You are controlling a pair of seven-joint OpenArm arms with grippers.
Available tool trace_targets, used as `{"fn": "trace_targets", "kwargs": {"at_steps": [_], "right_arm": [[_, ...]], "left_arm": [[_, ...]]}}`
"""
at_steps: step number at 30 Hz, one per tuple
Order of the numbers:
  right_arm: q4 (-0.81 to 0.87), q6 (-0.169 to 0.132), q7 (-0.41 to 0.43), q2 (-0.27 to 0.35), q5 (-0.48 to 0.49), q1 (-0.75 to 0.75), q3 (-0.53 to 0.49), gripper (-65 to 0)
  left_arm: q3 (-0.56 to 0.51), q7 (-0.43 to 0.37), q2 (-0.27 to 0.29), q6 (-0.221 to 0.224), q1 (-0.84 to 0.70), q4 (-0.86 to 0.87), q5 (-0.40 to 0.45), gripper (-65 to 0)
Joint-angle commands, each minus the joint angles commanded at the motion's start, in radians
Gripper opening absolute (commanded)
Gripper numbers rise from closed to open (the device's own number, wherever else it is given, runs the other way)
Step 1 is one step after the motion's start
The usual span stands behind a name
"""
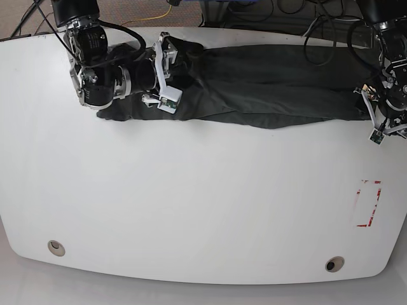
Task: Layout the t-shirt on the table in an organized manner, then fold the t-shirt properly
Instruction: 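Grasp and tug the folded shirt end with the right gripper to straighten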
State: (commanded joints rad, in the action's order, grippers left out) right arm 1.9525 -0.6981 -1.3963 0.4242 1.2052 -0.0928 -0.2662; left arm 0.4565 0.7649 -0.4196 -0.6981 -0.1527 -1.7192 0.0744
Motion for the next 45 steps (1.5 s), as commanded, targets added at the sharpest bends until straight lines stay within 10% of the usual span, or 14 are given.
{"fn": "trace_targets", "kwargs": {"at_steps": [9,27,38,45], "right_arm": [[0.000,0.000,0.000,0.002,-0.002,0.006,-0.109,-17.0],[-0.003,0.000,0.021,0.035,-0.021,0.107,0.276,-17.8],[0.044,0.000,0.151,0.034,-0.215,-0.012,0.361,-61.5],[0.054,0.000,0.222,0.034,-0.330,-0.120,0.354,-63.6]], "left_arm": [[0.000,0.002,0.000,0.000,0.005,0.000,0.000,-18.6],[0.000,-0.002,0.031,0.000,0.008,-0.164,-0.031,-23.6],[0.028,-0.002,0.095,0.000,-0.012,-0.261,-0.046,-35.1],[0.101,-0.002,0.155,0.000,-0.058,-0.250,-0.041,-46.5]]}}
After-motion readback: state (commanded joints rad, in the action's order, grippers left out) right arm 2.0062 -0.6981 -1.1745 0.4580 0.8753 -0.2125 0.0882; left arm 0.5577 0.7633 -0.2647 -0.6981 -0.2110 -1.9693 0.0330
